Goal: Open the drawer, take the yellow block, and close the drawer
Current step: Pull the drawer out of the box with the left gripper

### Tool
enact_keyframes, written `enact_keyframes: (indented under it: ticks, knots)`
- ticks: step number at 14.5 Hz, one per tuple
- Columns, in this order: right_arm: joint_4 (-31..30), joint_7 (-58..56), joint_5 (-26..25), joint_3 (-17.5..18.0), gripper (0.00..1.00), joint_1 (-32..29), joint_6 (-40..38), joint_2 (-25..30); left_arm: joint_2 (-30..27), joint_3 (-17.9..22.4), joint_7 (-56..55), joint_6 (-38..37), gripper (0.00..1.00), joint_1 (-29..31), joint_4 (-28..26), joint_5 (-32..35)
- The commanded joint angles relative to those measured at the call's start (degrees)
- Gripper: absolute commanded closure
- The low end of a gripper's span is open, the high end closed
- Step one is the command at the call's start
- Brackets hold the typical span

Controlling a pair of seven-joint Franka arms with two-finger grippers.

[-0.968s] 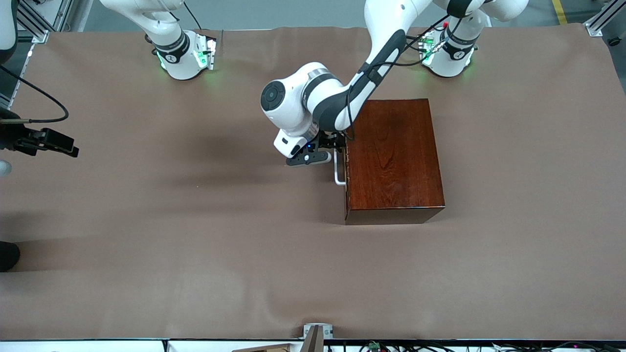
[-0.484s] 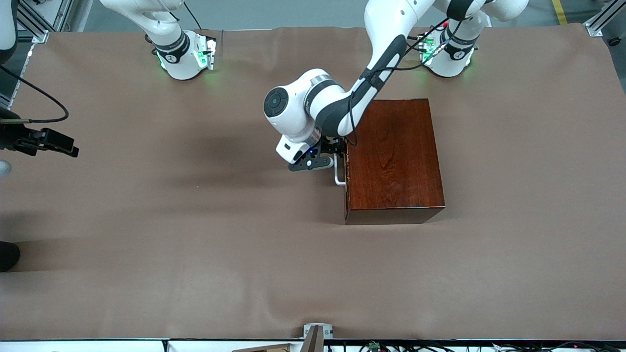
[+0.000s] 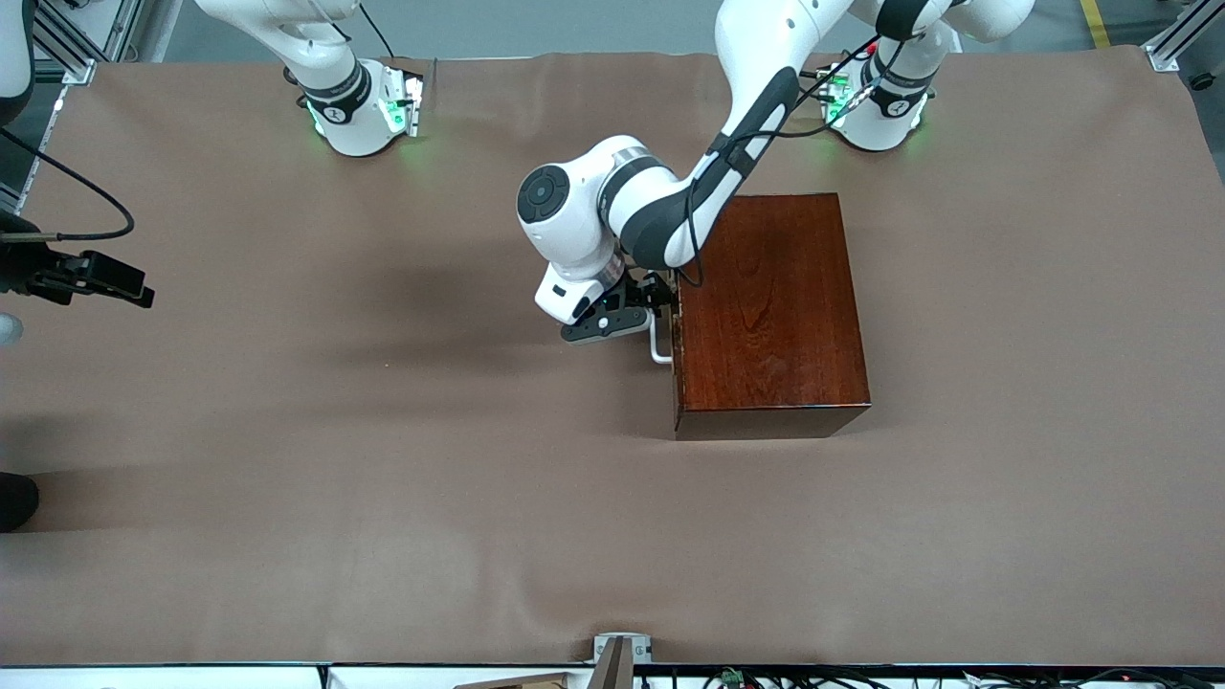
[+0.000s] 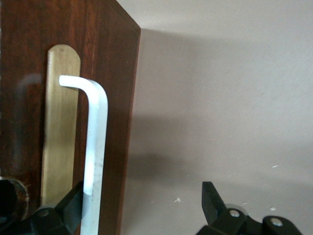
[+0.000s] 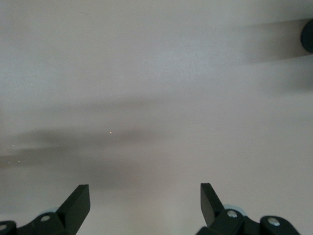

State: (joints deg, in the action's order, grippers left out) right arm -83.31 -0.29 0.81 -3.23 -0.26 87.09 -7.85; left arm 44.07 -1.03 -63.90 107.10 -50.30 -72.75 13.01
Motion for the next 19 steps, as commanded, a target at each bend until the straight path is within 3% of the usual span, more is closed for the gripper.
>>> enact_keyframes:
  ticks: [1, 9, 19]
  knots:
    - [-0.5, 0.5, -1.1, 0.2, 0.0, 0.0, -0.3, 0.8, 0.6, -0.4, -3.3, 4.9, 0.0, -0.4, 1.6, -0.3]
    - [-0.5, 0.5, -1.1, 0.2, 0.0, 0.0, -0.3, 0.8, 0.8, -0.6, -8.1, 11.9, 0.0, -0.6, 1.6, -0.4]
    - [-0.5, 0.5, -1.1, 0.2, 0.0, 0.0, -0.3, 0.8, 0.5, -0.5, -13.4, 15.2, 0.0, -1.8, 1.6, -0.4]
